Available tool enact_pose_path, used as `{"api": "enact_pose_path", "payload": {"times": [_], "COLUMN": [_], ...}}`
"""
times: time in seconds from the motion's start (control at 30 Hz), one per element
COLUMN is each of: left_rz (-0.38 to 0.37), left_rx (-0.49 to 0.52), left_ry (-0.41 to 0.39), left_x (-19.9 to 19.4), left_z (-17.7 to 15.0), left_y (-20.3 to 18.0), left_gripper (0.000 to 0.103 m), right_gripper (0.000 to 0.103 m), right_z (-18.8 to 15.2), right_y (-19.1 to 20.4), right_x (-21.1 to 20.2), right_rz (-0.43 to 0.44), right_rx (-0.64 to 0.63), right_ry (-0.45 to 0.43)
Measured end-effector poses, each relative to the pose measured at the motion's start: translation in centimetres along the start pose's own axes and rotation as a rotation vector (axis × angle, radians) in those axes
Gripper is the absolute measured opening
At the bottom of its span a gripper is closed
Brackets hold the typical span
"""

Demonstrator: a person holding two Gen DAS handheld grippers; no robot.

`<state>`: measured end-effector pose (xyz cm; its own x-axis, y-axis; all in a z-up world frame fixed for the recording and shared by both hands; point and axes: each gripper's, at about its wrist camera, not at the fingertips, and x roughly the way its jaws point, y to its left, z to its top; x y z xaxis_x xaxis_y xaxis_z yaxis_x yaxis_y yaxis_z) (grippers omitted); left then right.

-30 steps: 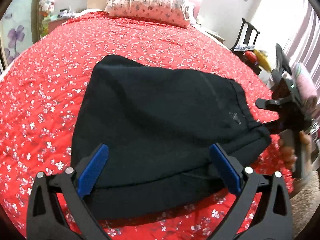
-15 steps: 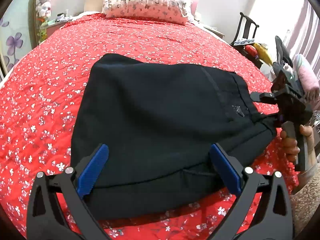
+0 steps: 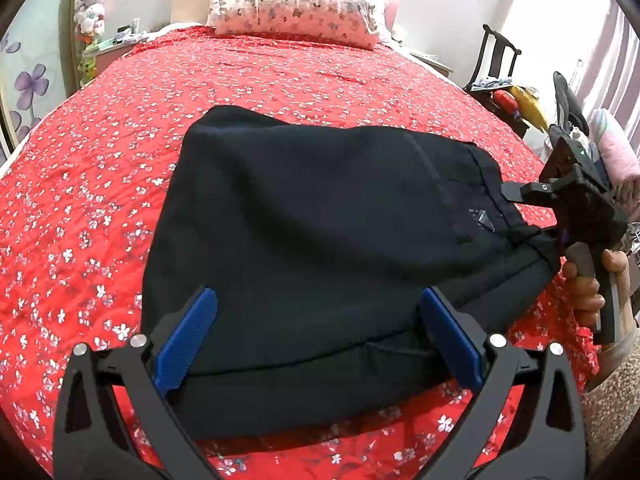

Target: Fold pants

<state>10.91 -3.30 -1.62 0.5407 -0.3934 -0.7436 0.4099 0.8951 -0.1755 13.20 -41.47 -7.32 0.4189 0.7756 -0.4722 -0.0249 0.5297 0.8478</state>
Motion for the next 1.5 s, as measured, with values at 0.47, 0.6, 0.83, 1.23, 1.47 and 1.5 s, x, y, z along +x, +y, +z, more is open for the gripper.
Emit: {"api": "enact_pose_path", "payload": {"times": [0.47,0.6,0.83,1.23,1.47,1.5], "left_rz": [0.010,0.006,0.044,0.026,-0.032,-0.026], "left_rx": [0.010,0.008,0.030,0.021,-0.118,-0.141], "left_ry": [-0.006,-0.008,-0.011,-0.020,-0.033,-0.037], "left_x": [0.0,0.0,0.2,0.0,-3.1,-3.4], "left_z": [-0.1,-0.2,-0.5,-0.4,1.5,1.8], "left_y": [-0.1,0.0,0.0,0.4,4.2,5.2], "left_gripper": [0.101,0.101,0.101,0.101,0.101,0.101], "right_gripper": [0.049,0.044,0.043,0.046,0.036,0.036], "right_z": [-0.3,-0.3,-3.4,-0.4,-0.9,-0.9], "right_y": [0.8,1.9,9.8,1.6,3.8,4.1], "right_x": [0.2,-0.2,0.7,0.4,-0.1,-0.2], "right_rz": [0.011,-0.045,-0.371,-0.077,-0.037,-0.044], "right_rx": [-0.022,-0.083,-0.436,-0.032,-0.142,-0.157], "right_ry": [-0.046,-0.074,-0.152,-0.088,-0.132,-0.136]}}
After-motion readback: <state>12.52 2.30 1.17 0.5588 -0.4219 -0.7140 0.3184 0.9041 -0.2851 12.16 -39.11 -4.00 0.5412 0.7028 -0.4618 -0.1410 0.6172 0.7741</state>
